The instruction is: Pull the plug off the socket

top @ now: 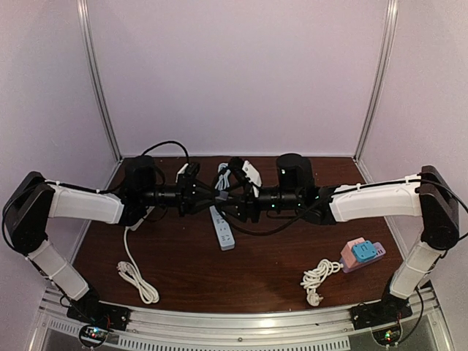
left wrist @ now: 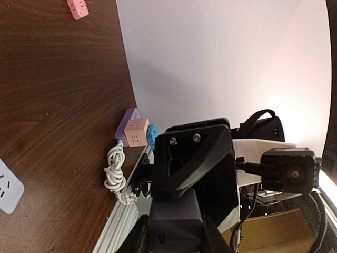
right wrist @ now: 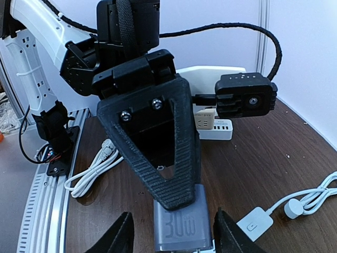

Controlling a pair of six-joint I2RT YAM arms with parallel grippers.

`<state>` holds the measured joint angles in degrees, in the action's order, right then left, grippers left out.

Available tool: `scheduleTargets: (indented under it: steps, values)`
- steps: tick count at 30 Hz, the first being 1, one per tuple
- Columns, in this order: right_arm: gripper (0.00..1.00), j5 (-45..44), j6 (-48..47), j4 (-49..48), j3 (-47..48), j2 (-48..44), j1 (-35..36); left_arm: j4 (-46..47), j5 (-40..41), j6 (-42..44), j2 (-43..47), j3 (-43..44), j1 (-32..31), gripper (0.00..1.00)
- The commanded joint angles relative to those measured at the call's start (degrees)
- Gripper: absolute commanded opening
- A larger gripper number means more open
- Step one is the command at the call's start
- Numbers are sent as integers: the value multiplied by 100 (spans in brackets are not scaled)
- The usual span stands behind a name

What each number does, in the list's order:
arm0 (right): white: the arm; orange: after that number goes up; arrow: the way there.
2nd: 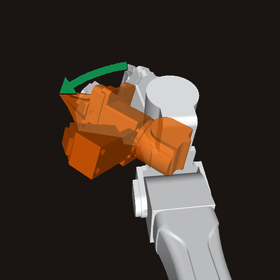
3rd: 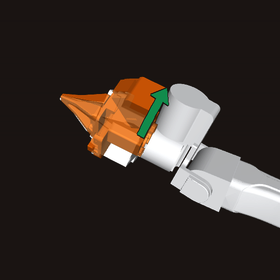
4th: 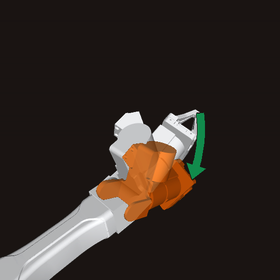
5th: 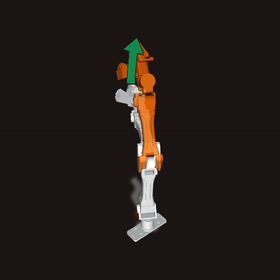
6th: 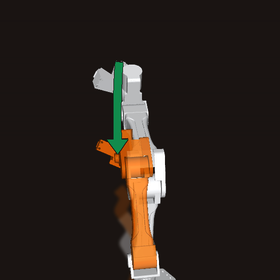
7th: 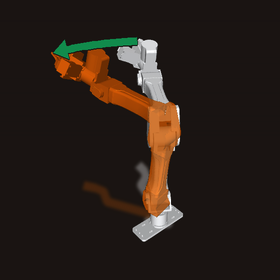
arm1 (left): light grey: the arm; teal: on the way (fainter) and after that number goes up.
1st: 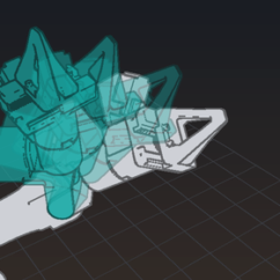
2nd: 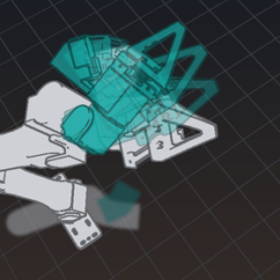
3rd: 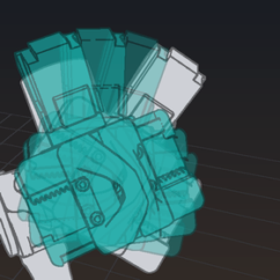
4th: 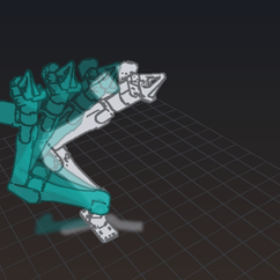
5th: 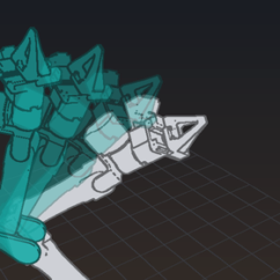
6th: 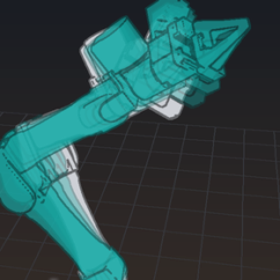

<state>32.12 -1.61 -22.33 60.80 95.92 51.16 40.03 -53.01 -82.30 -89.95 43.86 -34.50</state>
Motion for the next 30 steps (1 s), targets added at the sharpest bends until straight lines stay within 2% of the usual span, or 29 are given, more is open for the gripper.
scheduleTargets:
  steps: [1,5,8,13,14,16,18,23,27,30]
  values:
    - [50,150,68,-33,17,2,44,584,-174,-123,-42,80,-13,2]
    - [43,158,107,-68,54,21,45,661,-200,-166,-59,47,-13,2]
    - [34,163,114,-13,82,49,52,875,-180,-294,-79,-7,-12,3]
    - [19,131,240,-105,45,41,52,1045,-138,-406,-118,-51,-13,12]
    - [16,120,334,-113,54,43,58,1038,-88,-407,-105,-69,-13,19]
    - [10,54,401,-82,71,55,56,991,7,-375,-92,-87,-13,39]
    - [7,-25,427,119,153,84,59,884,147,-304,-30,-122,-13,54]
    - [2,-276,509,449,255,90,57,-384,454,554,202,130,72,85]
    - [0,-575,725,708,320,67,17,-1561,858,1252,505,264,305,96]
    - [0,-595,992,873,357,48,-131,-2603,1254,1950,824,417,512,98]
